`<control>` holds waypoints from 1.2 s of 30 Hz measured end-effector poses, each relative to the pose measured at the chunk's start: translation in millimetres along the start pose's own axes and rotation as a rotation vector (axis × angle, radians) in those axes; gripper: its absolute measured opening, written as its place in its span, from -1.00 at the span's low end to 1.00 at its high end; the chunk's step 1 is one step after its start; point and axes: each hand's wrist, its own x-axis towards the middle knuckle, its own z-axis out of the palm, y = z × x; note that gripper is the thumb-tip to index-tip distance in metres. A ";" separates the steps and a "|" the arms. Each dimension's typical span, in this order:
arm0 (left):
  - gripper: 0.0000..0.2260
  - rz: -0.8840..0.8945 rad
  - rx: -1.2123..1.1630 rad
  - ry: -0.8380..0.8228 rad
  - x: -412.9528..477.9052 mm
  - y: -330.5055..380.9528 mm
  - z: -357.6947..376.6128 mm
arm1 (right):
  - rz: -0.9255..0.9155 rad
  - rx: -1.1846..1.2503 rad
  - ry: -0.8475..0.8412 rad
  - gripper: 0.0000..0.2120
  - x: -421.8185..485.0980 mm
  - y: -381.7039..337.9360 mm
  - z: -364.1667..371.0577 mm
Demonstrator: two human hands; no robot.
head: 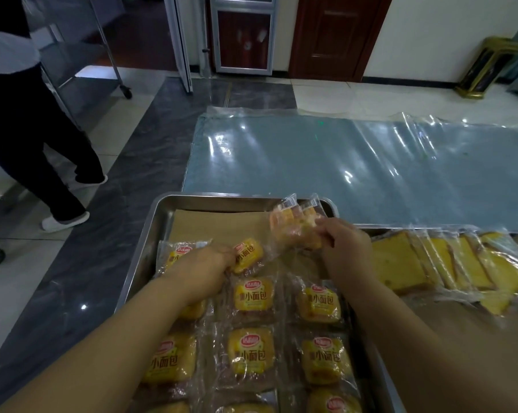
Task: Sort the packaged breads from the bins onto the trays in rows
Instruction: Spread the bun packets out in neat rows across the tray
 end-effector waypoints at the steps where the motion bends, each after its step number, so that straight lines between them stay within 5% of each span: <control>1: -0.75 -0.020 0.000 0.001 -0.6 1.1 -0.6 | -0.054 -0.052 -0.033 -0.91 -5.5 1.9 -1.4; 9: -0.63 -0.114 -0.017 0.115 -1.4 17.9 8.7 | -0.062 -0.150 -0.252 -0.93 -43.1 19.1 -0.4; 16: -0.65 -0.160 -0.010 0.108 -4.9 32.3 19.9 | 0.086 -0.069 -0.231 -0.85 -44.9 21.1 -11.2; 19: -0.68 -0.092 -0.198 0.248 -6.9 44.9 17.7 | 0.174 0.035 -0.127 -0.85 -41.6 15.7 -16.3; 24: -0.46 -0.217 -0.876 0.182 -10.3 76.8 0.4 | 0.056 0.104 -0.056 -0.83 -40.3 -2.1 -20.7; 28: -0.75 -0.423 -1.298 0.262 -3.6 88.8 -10.5 | -0.157 0.154 -0.164 -0.80 -47.1 -11.1 -23.7; 32: -0.81 -0.413 -1.261 0.334 -0.5 93.5 -16.0 | -0.298 0.194 -0.260 -0.77 -55.1 -14.5 -21.9; 36: -0.83 -0.372 -1.182 0.369 0.1 94.2 -17.6 | -0.149 0.275 -0.334 -0.67 -54.7 -7.3 -23.8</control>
